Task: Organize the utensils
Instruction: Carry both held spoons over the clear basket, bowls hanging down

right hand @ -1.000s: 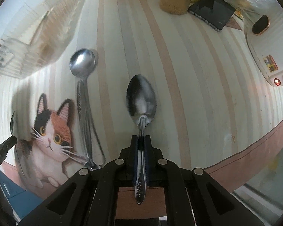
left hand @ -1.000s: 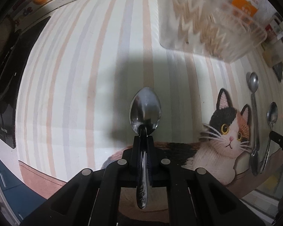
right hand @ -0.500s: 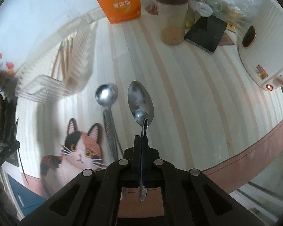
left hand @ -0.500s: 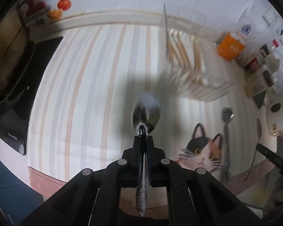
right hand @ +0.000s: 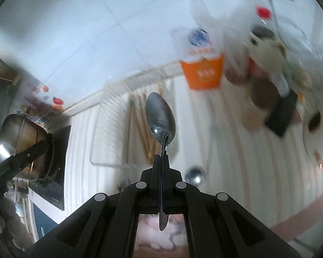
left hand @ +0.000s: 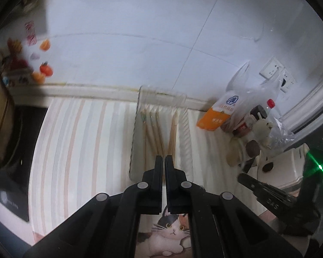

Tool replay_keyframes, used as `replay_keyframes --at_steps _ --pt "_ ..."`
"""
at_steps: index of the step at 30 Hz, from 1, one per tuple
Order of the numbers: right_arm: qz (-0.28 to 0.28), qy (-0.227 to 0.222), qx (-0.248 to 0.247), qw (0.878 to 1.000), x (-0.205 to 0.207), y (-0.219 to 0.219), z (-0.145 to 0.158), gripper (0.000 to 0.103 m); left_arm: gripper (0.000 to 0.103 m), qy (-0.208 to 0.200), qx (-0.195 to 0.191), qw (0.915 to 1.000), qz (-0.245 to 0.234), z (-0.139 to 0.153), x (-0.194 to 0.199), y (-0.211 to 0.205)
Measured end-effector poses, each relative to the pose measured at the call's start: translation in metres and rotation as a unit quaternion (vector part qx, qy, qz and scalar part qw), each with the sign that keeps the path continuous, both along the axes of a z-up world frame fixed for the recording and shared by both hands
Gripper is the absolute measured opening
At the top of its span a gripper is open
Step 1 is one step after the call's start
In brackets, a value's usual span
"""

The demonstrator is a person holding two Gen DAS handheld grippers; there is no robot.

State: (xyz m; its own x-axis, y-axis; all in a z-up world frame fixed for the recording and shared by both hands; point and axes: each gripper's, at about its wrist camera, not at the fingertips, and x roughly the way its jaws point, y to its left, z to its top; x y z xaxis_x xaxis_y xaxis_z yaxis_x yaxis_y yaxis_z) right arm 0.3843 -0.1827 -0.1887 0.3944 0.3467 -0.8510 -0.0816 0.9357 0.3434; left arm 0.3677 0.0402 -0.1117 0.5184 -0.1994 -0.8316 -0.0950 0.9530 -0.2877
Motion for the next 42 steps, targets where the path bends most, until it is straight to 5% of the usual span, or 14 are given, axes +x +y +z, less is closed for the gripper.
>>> replay_keyframes --at_steps 3,5,6,11,16,18,20,29,36,42 --pt "0.008 0.016 0.000 1.000 0.000 0.007 -0.014 0.000 0.009 0.018 0.020 0.9993 -0.024 -0.022 -0.006 0.005" --pt "0.004 0.035 0.000 0.999 -0.009 0.003 -0.032 0.000 0.047 0.053 0.031 0.9975 -0.035 -0.057 -0.018 0.009" --pt "0.001 0.046 0.000 0.999 -0.015 0.000 -0.043 0.000 0.053 0.079 0.031 0.9957 -0.037 -0.084 -0.026 0.012" --pt "-0.023 0.113 -0.015 0.993 -0.037 -0.015 -0.105 0.000 0.053 0.181 0.014 0.9823 -0.046 -0.180 -0.048 0.005" --pt "-0.040 0.131 -0.030 0.990 -0.046 -0.026 -0.125 0.000 0.052 0.220 0.055 0.9703 -0.085 -0.226 -0.050 -0.026" --pt "-0.045 0.130 -0.035 0.990 -0.047 -0.028 -0.126 0.000 0.045 0.195 0.089 0.9721 -0.094 -0.223 -0.049 -0.037" --pt "-0.048 0.127 -0.037 0.990 -0.047 -0.029 -0.125 0.000 0.004 0.185 0.130 0.9688 -0.102 -0.219 -0.047 -0.045" --pt "-0.044 0.100 -0.029 0.994 -0.047 -0.021 -0.104 0.000 0.000 0.164 0.100 0.9805 -0.040 -0.179 -0.056 -0.010" --pt "-0.027 0.062 0.005 0.998 -0.034 -0.008 -0.064 0.000 0.000 0.084 0.053 0.9947 0.024 -0.085 -0.058 0.025" --pt "-0.006 0.027 0.029 0.999 0.003 0.014 -0.023 0.000 0.001 0.008 -0.006 0.9996 0.027 -0.011 -0.020 0.037"
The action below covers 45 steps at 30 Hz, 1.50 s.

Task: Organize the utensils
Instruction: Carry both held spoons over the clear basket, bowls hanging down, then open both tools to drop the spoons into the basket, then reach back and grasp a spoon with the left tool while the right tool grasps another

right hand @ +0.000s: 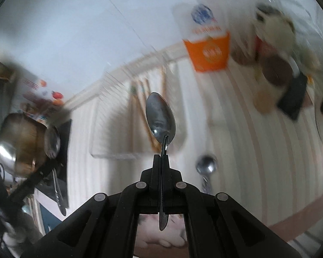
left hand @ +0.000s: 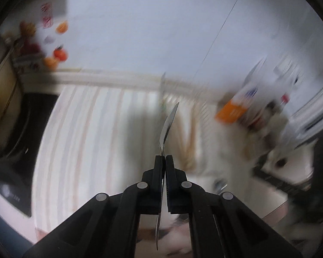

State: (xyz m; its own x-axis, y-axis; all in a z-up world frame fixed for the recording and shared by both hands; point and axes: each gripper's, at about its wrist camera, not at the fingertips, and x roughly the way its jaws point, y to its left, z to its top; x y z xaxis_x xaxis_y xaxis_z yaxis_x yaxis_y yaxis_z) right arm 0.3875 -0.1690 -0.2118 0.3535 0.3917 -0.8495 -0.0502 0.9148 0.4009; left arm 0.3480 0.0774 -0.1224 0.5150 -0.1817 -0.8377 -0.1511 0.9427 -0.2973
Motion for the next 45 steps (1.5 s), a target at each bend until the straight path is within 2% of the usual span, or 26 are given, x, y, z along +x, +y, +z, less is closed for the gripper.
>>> replay_keyframes --at_steps 2,4,7,12,14,17,19,21,22,23,24,25,27,28,33,36,38,40,45 --pt "0.002 -0.004 0.004 1.000 0.023 0.009 0.005 0.000 0.001 -0.001 -0.030 0.9996 -0.001 0.006 0.029 0.000" --pt "0.003 0.003 0.007 1.000 0.048 0.019 0.002 0.000 0.001 0.011 -0.041 0.9991 -0.001 -0.001 0.062 -0.008" --pt "0.006 0.014 0.002 1.000 0.080 0.032 -0.009 0.000 0.001 0.048 -0.058 0.9972 0.002 -0.027 0.096 -0.012" --pt "0.031 0.059 -0.006 0.998 0.120 0.052 -0.044 0.000 0.002 0.104 -0.051 0.9933 -0.009 -0.069 0.132 -0.017" --pt "0.034 0.079 -0.007 0.996 0.127 0.054 -0.054 0.001 0.003 0.122 -0.031 0.9921 0.000 -0.077 0.142 -0.020" --pt "0.033 0.082 -0.007 0.996 0.125 0.046 -0.056 0.006 0.005 0.114 -0.009 0.9934 0.009 -0.073 0.138 -0.020" --pt "0.029 0.067 -0.014 0.997 0.115 0.036 -0.047 0.024 0.009 0.104 0.048 0.9932 0.023 -0.062 0.130 -0.022" --pt "0.023 0.049 -0.027 0.998 0.101 0.023 -0.035 0.026 0.022 0.088 0.096 0.9908 0.038 -0.052 0.115 -0.021" --pt "0.020 0.043 -0.033 0.998 0.092 0.015 -0.031 0.029 0.046 0.077 0.112 0.9896 0.047 -0.047 0.105 -0.020" --pt "0.018 0.041 -0.038 0.998 0.084 0.009 -0.029 0.031 0.080 0.070 0.124 0.9882 0.057 -0.044 0.095 -0.019" --pt "0.013 0.039 -0.045 0.998 0.076 0.002 -0.028 0.040 0.094 0.058 0.138 0.9861 0.072 -0.042 0.080 -0.017" --pt "0.006 0.038 -0.059 0.998 0.062 -0.007 -0.031 0.054 0.102 0.048 0.143 0.9853 0.081 -0.044 0.070 -0.016" --pt "0.000 0.037 -0.075 0.996 0.041 -0.020 -0.039 0.065 0.103 0.041 0.143 0.9853 0.085 -0.053 0.043 -0.016" --pt "0.001 0.048 -0.087 0.995 0.026 -0.026 -0.051 0.065 0.103 0.051 0.144 0.9852 0.079 -0.062 0.031 -0.016" --pt "0.013 0.126 -0.092 0.988 -0.011 -0.034 -0.113 0.064 0.103 0.147 0.149 0.9751 0.072 -0.140 -0.023 -0.024" --pt "0.018 0.141 -0.102 0.985 -0.024 -0.030 -0.131 0.056 0.103 0.198 0.155 0.9649 0.076 -0.186 -0.052 -0.028" --pt "0.018 0.154 -0.095 0.983 -0.033 -0.029 -0.136 0.050 0.103 0.223 0.154 0.9594 0.078 -0.205 -0.062 -0.030" --pt "0.029 0.162 -0.090 0.982 -0.044 -0.028 -0.138 0.039 0.103 0.242 0.155 0.9544 0.080 -0.220 -0.072 -0.030" --pt "0.023 0.168 -0.092 0.981 -0.056 -0.037 -0.140 0.037 0.103 0.224 0.127 0.9619 0.092 -0.225 -0.077 -0.020"
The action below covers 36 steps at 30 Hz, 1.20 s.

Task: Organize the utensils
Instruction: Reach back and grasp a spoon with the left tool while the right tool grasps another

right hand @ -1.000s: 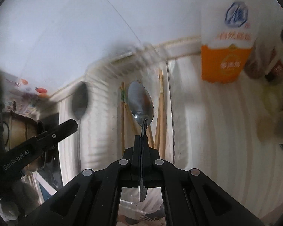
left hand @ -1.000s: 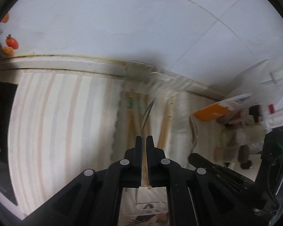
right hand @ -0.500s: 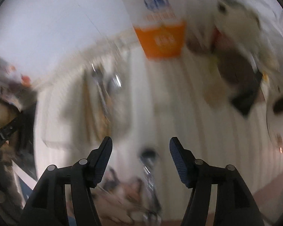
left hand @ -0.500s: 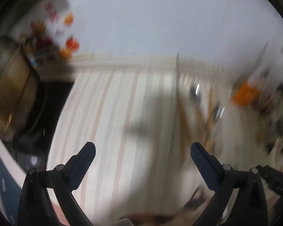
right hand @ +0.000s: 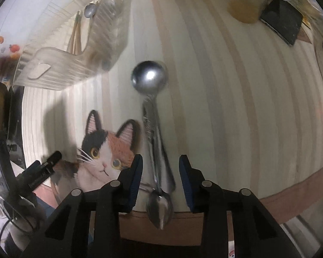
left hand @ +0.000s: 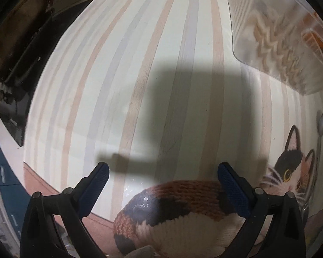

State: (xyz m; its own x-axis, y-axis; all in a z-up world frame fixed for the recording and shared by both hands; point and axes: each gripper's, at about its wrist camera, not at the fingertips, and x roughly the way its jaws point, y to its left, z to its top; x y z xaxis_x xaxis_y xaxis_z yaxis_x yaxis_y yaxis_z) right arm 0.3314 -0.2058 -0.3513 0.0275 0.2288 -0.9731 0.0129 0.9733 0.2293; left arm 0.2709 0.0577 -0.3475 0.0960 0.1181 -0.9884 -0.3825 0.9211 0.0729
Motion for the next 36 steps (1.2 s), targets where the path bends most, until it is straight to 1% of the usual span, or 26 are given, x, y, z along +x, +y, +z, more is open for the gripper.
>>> replay_keyframes --at_steps 4,6,7,9,11,13,15,17,18,21,24,26,28,30,31,33,34,35,36 --pt "-0.014 0.004 -0.003 1.000 -0.004 -0.018 0.000 0.037 0.103 -0.025 -0.032 0.9991 0.012 -0.008 0.002 0.013" --pt "-0.010 0.015 0.003 1.000 -0.007 -0.024 0.000 0.037 0.103 -0.021 -0.026 0.9994 0.004 -0.009 0.004 0.013" --pt "-0.010 0.023 0.010 1.000 -0.011 -0.026 -0.001 0.037 0.103 -0.013 -0.017 0.9998 -0.002 -0.009 0.004 0.011" --pt "-0.014 0.038 0.025 0.999 -0.020 -0.031 -0.004 0.037 0.103 -0.002 -0.006 0.9997 -0.022 -0.008 0.003 -0.001" --pt "-0.031 0.038 0.030 0.998 -0.028 -0.035 -0.006 0.037 0.103 -0.002 -0.024 0.9983 -0.053 -0.004 0.003 -0.028" --pt "-0.066 0.028 0.027 0.997 -0.029 -0.053 -0.006 0.037 0.103 0.002 -0.051 0.9949 -0.087 0.002 0.003 -0.055" --pt "-0.096 0.014 0.010 0.995 -0.031 -0.074 -0.001 0.037 0.103 0.015 -0.071 0.9898 -0.122 0.005 0.003 -0.089" --pt "-0.118 -0.003 -0.012 0.993 -0.031 -0.098 0.005 0.037 0.103 0.024 -0.092 0.9822 -0.162 0.005 0.005 -0.126" --pt "-0.129 -0.010 -0.018 0.991 -0.032 -0.109 0.009 0.037 0.103 0.033 -0.095 0.9789 -0.178 0.003 0.005 -0.143" --pt "-0.164 -0.029 -0.031 0.986 -0.041 -0.142 0.017 0.037 0.103 0.059 -0.120 0.9693 -0.206 -0.007 0.004 -0.185" --pt "-0.194 -0.038 -0.033 0.980 -0.054 -0.172 0.018 0.037 0.103 0.076 -0.134 0.9628 -0.222 -0.017 0.001 -0.209" --pt "-0.211 -0.037 -0.032 0.976 -0.065 -0.187 0.013 0.037 0.101 0.084 -0.123 0.9608 -0.234 -0.026 -0.002 -0.223" --pt "-0.224 -0.035 -0.031 0.973 -0.075 -0.199 0.008 0.037 0.096 0.091 -0.099 0.9610 -0.242 -0.035 -0.005 -0.231" --pt "-0.227 -0.040 -0.037 0.972 -0.081 -0.207 0.009 0.037 0.086 0.076 -0.066 0.9619 -0.254 -0.034 -0.007 -0.238" --pt "-0.226 -0.044 -0.040 0.972 -0.083 -0.206 0.009 0.037 0.078 0.070 -0.053 0.9615 -0.260 -0.031 -0.010 -0.242" --pt "-0.223 -0.051 -0.044 0.972 -0.087 -0.200 0.009 0.037 0.057 0.055 -0.050 0.9609 -0.267 -0.022 -0.011 -0.252" --pt "-0.221 -0.054 -0.043 0.973 -0.086 -0.199 0.009 0.037 0.032 0.049 -0.048 0.9610 -0.268 -0.015 -0.005 -0.253" --pt "-0.220 -0.055 -0.041 0.973 -0.085 -0.198 0.010 0.037 0.032 0.050 -0.044 0.9608 -0.269 -0.015 -0.008 -0.253" --pt "-0.217 -0.056 -0.037 0.974 -0.083 -0.194 0.009 0.037 0.032 0.051 -0.049 0.9609 -0.268 -0.016 -0.008 -0.249"
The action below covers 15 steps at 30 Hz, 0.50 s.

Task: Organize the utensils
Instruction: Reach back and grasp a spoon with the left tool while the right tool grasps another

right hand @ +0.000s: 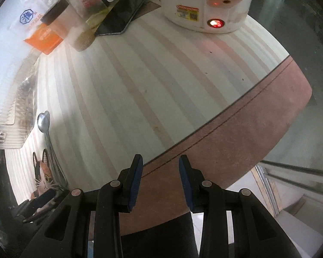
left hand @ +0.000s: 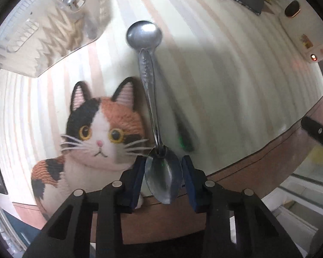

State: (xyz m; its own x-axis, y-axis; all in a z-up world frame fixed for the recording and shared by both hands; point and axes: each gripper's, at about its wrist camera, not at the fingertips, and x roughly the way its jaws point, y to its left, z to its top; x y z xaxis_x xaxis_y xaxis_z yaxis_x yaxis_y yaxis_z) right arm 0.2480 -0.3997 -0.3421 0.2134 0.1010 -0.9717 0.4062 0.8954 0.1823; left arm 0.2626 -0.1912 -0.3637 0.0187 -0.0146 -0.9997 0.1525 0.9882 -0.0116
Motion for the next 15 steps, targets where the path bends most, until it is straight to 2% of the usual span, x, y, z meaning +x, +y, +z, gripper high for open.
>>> replay_keyframes --at_steps 3,8,13,15 --pt "0.016 -0.008 0.008 1.000 0.011 0.016 0.000 0.037 0.032 -0.005 0.004 0.9998 0.017 0.000 -0.003 0.028" --pt "0.069 -0.018 0.025 0.997 0.043 0.059 0.002 0.037 0.032 -0.006 0.017 0.9959 0.088 -0.001 -0.014 0.088" --pt "0.142 -0.033 0.072 0.987 0.086 0.121 0.000 0.037 0.032 -0.015 0.019 0.9865 0.162 -0.003 -0.021 0.145" --pt "0.176 -0.041 0.073 0.981 0.104 0.145 -0.002 0.037 0.032 -0.016 0.014 0.9832 0.181 -0.005 -0.023 0.163"
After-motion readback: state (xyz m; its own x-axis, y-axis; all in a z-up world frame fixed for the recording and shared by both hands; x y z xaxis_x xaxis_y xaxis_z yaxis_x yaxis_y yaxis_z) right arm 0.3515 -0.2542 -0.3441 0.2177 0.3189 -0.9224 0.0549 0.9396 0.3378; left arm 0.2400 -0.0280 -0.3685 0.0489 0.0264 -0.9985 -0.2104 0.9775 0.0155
